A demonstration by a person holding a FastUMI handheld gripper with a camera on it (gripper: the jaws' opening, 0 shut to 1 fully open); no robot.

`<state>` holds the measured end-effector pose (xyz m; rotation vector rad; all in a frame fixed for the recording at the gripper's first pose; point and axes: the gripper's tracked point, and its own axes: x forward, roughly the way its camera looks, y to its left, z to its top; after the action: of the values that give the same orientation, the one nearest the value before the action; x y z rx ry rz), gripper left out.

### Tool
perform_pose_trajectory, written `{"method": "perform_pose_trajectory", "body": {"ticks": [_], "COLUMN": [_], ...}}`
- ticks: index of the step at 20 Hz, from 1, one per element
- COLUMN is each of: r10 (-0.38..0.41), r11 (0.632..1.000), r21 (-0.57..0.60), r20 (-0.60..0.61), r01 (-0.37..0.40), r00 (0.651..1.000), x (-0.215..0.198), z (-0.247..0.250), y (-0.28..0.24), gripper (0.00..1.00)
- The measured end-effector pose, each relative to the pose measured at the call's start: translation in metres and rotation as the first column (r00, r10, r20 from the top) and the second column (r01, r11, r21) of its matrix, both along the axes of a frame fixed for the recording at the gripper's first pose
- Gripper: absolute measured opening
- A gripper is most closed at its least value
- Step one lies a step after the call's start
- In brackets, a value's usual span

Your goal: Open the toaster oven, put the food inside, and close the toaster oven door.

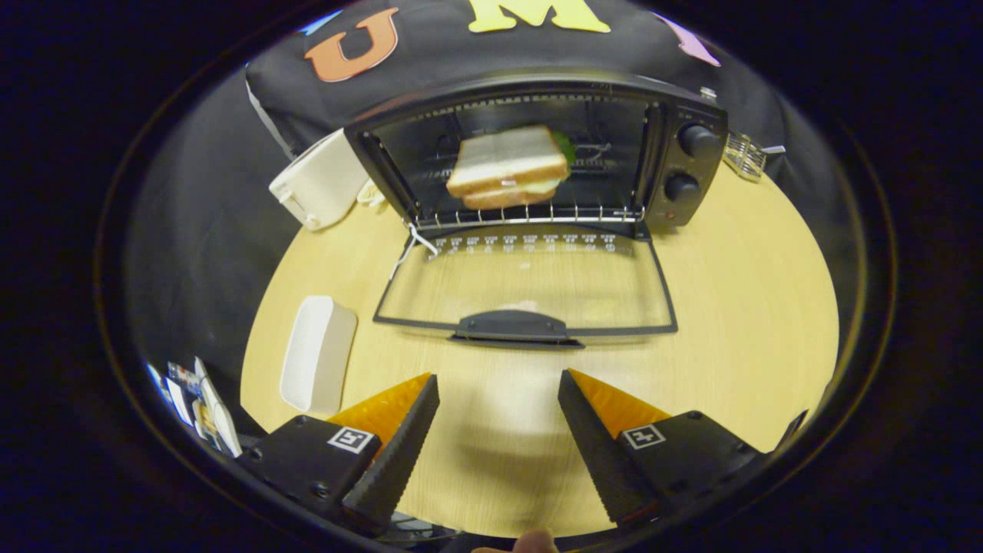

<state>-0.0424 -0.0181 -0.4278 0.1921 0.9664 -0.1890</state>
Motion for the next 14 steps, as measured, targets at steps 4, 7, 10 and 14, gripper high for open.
{"method": "perform_pose_trajectory", "body": {"ticks": [4, 7, 10, 14], "r10": [-0.013, -0.022, -0.021, -0.071], "r11": [1.0, 0.998, 0.994, 0.99], "r21": [-0.016, -0.059, -0.108, -0.122], "r20": [-0.055, -0.048, -0.028, -0.018], "r01": [0.012, 0.019, 0.018, 0.068], "r00": [0.998, 0.999, 0.999, 0.997], "x": [-0.001, 0.01, 0.026, 0.034], "z": [-0.026, -0.031, -0.034, -0.033], "y": [-0.002, -0.007, -0.015, -0.021], "gripper": [1.0, 1.0, 1.0, 1.0]}}
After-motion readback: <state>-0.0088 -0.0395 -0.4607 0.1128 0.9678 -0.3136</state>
